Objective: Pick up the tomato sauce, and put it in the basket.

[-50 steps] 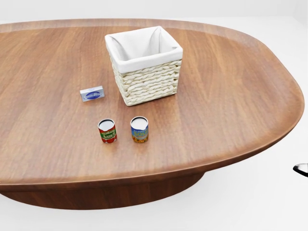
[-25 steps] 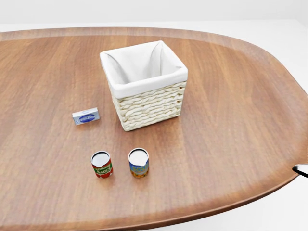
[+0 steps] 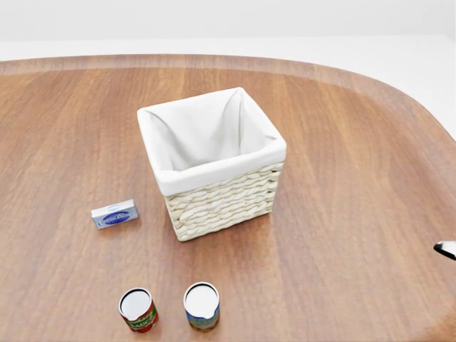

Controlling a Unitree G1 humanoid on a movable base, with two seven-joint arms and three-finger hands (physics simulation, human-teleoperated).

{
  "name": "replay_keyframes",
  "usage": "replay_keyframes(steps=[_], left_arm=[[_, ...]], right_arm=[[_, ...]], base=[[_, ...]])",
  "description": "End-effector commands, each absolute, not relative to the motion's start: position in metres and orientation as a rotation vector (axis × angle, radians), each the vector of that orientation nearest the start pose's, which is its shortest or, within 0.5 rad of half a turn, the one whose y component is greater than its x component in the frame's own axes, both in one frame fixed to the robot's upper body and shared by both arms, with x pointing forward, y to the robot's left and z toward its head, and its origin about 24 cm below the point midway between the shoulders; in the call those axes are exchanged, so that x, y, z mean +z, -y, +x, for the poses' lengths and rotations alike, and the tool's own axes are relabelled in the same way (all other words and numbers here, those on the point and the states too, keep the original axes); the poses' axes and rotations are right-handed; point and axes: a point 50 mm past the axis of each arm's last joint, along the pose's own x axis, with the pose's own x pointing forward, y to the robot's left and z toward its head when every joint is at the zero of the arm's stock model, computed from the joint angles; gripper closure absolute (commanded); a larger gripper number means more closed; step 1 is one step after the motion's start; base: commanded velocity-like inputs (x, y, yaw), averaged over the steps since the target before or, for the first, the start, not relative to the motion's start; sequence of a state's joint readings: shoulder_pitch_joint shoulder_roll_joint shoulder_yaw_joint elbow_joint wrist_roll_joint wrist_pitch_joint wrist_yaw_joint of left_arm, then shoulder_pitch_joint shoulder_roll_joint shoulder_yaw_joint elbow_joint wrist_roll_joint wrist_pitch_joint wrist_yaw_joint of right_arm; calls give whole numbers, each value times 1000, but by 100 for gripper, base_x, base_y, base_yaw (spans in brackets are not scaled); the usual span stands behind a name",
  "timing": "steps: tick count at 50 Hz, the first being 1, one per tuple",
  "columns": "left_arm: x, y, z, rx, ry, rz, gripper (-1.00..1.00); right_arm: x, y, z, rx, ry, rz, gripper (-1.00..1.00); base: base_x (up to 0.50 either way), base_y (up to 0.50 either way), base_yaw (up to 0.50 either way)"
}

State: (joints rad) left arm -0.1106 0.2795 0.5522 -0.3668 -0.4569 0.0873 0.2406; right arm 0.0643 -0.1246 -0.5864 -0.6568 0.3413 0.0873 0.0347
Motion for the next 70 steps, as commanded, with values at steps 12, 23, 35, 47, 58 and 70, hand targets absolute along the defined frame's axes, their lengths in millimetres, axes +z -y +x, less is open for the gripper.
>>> replay_keyframes(steps=[12, 23, 35, 47, 58, 70], left_arm=[[176, -300, 220, 568, 520, -170, -100], [164, -277, 238, 429, 436, 19, -100], [147, -233, 239, 242, 308, 539, -100], [4, -204, 213, -261, -353, 1018, -100], [0, -201, 209, -300, -361, 1017, -100], [-1, -200, 208, -315, -365, 1021, -100]], right_arm=[[188, 270, 174, -387, 616, -5, -100], [187, 270, 174, -387, 614, 0, -100], [183, 270, 175, -385, 597, 1, -100], [184, 269, 174, -390, 601, -3, -100], [185, 270, 174, -391, 604, -4, -100], [186, 270, 175, -391, 606, -6, -100]], base=[[37, -1, 0], [0, 0, 0], [0, 0, 0], [0, 0, 0], [0, 0, 0], [0, 0, 0]])
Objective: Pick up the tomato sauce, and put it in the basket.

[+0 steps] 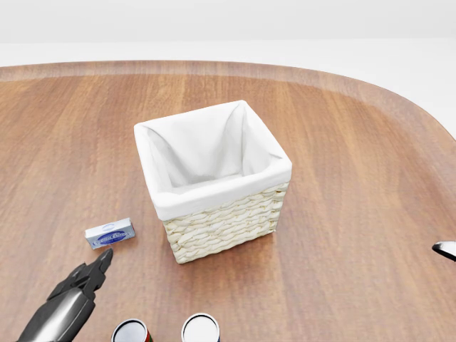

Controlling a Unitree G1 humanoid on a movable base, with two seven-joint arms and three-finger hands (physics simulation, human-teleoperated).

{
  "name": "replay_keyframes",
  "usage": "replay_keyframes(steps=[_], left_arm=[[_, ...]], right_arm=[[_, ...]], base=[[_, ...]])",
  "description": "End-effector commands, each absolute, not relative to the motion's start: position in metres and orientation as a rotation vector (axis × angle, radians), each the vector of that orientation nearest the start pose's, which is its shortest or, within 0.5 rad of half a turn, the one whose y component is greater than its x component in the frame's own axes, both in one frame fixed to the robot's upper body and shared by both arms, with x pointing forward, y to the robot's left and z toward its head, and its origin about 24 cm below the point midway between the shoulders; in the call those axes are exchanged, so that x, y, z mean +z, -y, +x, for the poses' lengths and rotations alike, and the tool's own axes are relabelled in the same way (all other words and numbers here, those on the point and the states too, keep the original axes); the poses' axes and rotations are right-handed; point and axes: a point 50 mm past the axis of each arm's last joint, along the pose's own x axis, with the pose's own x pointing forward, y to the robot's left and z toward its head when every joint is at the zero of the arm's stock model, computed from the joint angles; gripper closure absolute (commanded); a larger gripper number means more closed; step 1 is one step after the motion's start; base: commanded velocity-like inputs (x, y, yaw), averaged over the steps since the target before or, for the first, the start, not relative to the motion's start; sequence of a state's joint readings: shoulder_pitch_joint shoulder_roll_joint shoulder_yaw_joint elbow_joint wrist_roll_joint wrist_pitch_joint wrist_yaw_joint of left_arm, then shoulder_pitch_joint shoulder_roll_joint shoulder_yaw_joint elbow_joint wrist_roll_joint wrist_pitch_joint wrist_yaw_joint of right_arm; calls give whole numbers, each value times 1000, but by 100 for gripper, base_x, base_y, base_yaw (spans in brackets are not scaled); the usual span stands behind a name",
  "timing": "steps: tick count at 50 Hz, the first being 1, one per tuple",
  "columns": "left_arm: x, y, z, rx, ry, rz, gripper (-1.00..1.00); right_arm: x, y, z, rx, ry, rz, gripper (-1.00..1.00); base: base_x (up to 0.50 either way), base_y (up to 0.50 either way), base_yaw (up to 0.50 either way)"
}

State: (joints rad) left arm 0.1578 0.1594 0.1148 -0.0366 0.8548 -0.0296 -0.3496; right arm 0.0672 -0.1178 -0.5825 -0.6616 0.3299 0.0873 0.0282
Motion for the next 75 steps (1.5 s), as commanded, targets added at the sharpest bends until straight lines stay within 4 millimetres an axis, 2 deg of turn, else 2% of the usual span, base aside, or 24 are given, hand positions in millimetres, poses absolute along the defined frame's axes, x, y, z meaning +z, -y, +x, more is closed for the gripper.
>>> replay_keyframes(steps=[1, 11, 14, 24, 40, 47, 75], left_arm=[[-1, -200, 208, -314, -363, 1021, -100], [-2, -194, 208, -331, -352, 1016, -100], [-6, -186, 210, -369, -335, 978, -100], [-13, -176, 208, -404, -325, 956, -100], [-21, -171, 205, -421, -339, 962, -100], [-27, -163, 199, -453, -345, 983, -100], [-35, -176, 208, -404, -376, 1018, -100]], right_arm=[[186, 270, 175, -391, 607, -6, -100], [187, 269, 175, -389, 613, -7, -100], [186, 268, 175, -388, 606, -7, -100], [183, 269, 176, -389, 591, -6, -100], [182, 270, 175, -392, 587, -5, -100], [181, 270, 176, -392, 585, -3, -100], [186, 269, 175, -390, 608, -7, -100]], base=[[0, 0, 0], [0, 0, 0], [0, 0, 0], [0, 0, 0], [0, 0, 0], [0, 0, 0], [0, 0, 0]])
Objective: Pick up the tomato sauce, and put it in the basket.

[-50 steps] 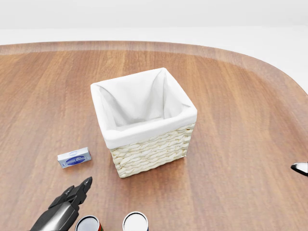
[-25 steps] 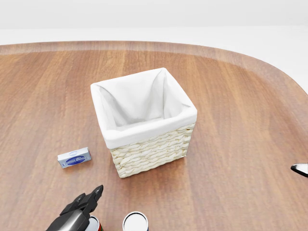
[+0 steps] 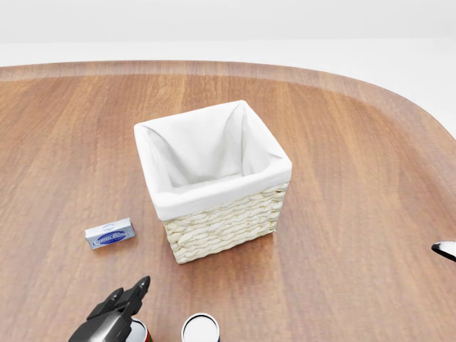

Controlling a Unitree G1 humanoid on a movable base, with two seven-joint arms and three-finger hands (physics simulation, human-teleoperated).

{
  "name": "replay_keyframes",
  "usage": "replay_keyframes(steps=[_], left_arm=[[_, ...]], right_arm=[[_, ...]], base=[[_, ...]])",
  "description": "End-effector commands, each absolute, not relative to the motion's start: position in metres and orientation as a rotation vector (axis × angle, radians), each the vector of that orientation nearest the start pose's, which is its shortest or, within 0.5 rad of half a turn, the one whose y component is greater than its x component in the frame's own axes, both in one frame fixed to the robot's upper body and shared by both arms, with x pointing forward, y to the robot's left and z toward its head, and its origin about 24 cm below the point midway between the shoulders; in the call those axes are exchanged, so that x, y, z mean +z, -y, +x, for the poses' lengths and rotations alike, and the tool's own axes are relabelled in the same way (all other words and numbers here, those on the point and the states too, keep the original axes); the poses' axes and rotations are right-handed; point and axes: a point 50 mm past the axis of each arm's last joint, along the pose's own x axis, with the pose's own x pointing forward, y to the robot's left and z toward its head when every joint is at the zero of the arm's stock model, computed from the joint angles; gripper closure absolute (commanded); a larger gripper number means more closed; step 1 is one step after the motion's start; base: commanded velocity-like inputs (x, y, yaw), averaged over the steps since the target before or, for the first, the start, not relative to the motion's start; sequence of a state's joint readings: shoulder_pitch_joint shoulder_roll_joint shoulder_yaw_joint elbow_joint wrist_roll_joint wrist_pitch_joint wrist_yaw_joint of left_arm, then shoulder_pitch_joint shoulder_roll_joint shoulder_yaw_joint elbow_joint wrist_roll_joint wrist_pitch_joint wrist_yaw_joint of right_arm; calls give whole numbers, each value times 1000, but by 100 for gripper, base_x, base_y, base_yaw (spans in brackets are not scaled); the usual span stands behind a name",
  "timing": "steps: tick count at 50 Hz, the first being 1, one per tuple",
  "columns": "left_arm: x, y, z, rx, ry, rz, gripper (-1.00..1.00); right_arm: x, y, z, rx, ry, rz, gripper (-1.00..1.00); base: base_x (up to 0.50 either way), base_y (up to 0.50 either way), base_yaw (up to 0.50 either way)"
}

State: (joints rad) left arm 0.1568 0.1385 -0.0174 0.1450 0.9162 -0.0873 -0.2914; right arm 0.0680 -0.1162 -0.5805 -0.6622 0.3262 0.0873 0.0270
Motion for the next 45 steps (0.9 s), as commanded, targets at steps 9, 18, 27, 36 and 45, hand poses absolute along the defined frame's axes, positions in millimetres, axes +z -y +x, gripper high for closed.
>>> replay_keyframes(steps=[9, 18, 27, 36, 45], left_arm=[[-35, -182, 213, -380, -383, 1021, -100], [-40, -182, 211, -383, -398, 1024, -100], [-45, -184, 212, -378, -410, 1034, -100], [-48, -184, 212, -379, -419, 1039, -100], [-53, -184, 213, -378, -429, 1044, -100]], right_arm=[[185, 269, 175, -391, 603, -6, -100], [184, 269, 174, -392, 599, -5, -100], [183, 270, 175, -392, 593, -3, -100], [181, 270, 175, -394, 586, -1, -100], [182, 270, 175, -393, 588, -2, -100]], base=[[0, 0, 0], [0, 0, 0], [0, 0, 0], [0, 0, 0], [0, 0, 0]])
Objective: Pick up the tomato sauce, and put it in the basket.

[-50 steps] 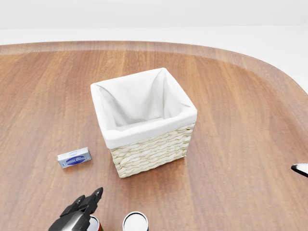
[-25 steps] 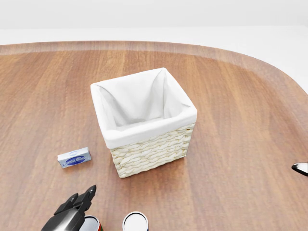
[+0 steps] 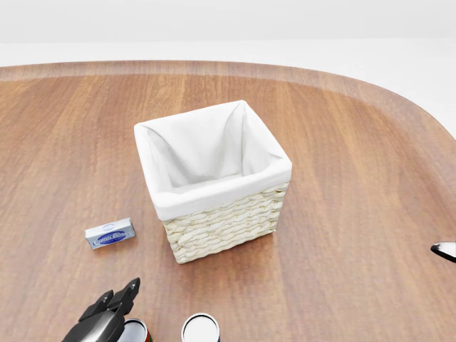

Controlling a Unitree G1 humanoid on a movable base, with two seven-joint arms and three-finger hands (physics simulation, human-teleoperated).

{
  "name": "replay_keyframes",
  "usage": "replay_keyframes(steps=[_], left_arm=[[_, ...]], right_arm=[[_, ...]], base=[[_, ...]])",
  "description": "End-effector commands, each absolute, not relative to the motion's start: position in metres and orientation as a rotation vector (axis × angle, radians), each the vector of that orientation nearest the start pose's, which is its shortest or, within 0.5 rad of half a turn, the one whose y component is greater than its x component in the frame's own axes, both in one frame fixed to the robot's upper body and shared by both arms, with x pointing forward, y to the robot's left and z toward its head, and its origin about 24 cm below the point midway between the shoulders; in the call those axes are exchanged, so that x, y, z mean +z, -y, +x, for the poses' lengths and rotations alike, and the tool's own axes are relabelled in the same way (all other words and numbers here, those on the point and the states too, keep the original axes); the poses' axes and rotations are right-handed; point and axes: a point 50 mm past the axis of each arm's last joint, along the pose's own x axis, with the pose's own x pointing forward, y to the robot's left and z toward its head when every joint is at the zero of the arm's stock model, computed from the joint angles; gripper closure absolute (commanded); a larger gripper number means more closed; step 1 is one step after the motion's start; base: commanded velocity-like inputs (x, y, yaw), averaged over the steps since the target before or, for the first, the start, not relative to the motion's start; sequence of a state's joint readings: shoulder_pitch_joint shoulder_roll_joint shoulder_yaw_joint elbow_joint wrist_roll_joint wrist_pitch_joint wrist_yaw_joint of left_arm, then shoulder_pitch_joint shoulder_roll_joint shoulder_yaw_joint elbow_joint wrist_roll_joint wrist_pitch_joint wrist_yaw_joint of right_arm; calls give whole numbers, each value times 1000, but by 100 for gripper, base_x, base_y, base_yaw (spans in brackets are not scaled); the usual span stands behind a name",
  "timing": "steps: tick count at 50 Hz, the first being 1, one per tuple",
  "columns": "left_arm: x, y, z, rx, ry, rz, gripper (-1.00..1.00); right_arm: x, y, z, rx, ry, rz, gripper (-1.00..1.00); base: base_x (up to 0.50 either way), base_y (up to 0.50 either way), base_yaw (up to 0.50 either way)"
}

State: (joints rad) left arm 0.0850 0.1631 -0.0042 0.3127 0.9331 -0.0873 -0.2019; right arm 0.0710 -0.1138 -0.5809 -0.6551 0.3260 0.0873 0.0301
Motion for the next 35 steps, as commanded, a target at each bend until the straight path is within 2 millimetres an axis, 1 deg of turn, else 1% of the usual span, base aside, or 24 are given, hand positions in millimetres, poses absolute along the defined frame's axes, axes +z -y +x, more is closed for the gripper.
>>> replay_keyframes(steps=[1, 9, 17, 24, 29, 33, 34, 35], left_arm=[[-53, -184, 213, -379, -430, 1043, -100], [-55, -183, 217, -362, -424, 1036, -100], [-60, -181, 216, -369, -435, 1040, -100], [-59, -180, 220, -358, -425, 1032, -100], [-60, -179, 220, -358, -424, 1033, -100], [-62, -179, 219, -363, -431, 1029, -100], [-61, -179, 219, -363, -430, 1027, -66], [-61, -179, 219, -357, -428, 1019, -17]], right_arm=[[182, 270, 175, -393, 589, -2, -100], [183, 270, 175, -392, 592, -3, -100], [184, 270, 175, -391, 598, -4, -100], [184, 269, 175, -391, 600, -5, -100], [188, 269, 173, -391, 619, -7, -100], [185, 270, 174, -393, 603, -6, -100], [185, 270, 175, -392, 603, -5, -100], [184, 270, 175, -392, 599, -5, -100]], base=[[0, 0, 0], [0, 0, 0], [0, 0, 0], [0, 0, 0], [0, 0, 0], [0, 0, 0], [0, 0, 0], [0, 0, 0]])
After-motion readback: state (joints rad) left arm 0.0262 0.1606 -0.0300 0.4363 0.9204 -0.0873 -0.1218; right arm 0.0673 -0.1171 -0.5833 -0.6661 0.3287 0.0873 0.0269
